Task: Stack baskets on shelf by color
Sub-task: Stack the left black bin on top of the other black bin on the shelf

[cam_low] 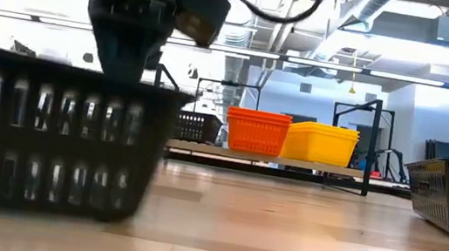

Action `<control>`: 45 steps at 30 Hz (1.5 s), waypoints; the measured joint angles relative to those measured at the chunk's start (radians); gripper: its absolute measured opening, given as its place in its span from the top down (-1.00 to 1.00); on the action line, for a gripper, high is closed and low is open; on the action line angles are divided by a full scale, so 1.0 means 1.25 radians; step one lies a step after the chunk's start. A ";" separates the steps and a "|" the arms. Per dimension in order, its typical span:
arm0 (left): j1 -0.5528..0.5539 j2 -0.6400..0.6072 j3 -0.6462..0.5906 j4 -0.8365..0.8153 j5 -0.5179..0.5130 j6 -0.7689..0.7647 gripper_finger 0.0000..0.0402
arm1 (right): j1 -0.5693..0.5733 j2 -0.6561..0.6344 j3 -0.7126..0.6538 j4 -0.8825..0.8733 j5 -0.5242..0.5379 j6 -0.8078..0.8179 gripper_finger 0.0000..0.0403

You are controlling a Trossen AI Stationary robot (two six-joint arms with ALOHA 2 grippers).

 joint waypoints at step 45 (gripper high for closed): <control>0.727 -0.060 0.711 -0.453 -0.026 1.037 1.00 | -0.248 -0.031 0.000 0.003 0.025 0.002 0.33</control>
